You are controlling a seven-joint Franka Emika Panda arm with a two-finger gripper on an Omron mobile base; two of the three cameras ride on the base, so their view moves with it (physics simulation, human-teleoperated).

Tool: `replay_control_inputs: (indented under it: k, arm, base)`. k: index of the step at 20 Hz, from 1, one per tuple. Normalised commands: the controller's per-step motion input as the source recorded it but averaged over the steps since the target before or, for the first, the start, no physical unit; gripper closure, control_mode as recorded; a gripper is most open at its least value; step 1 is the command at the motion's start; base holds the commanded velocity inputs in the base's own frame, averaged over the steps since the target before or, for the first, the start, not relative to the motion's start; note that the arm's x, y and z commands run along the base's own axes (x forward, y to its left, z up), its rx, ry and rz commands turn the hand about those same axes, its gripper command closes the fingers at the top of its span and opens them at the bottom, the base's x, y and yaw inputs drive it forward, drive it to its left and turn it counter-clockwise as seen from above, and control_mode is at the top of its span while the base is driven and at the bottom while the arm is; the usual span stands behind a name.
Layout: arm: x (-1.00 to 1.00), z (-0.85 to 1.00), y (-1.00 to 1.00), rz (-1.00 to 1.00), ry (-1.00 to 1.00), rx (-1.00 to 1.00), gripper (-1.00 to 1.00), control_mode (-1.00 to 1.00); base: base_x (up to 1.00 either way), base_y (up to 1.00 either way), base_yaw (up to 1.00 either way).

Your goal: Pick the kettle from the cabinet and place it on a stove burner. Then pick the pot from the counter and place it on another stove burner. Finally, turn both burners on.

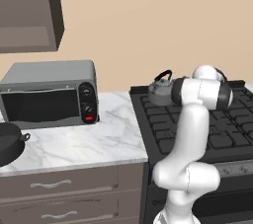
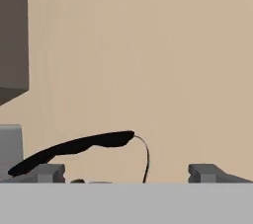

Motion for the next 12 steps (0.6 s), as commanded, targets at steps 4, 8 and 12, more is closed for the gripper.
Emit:
replay_control_inputs:
  k: [4,8,12]
  arm:
    - [-0.31,0.43,0.14,0.02,0.0,-0.01,-1.0,-1.0]
    - [-0.37,0.41,0.2,0.04,0.02,-0.06,-1.0,-1.0]
    - [-0.43,0.42,0.22,0.04,0.0,-0.1,-1.0,-1.0]
  base:
    - [0.0,0.0,0.0]
    - [0.0,0.0,0.0]
    - [0.0,0.0,0.0]
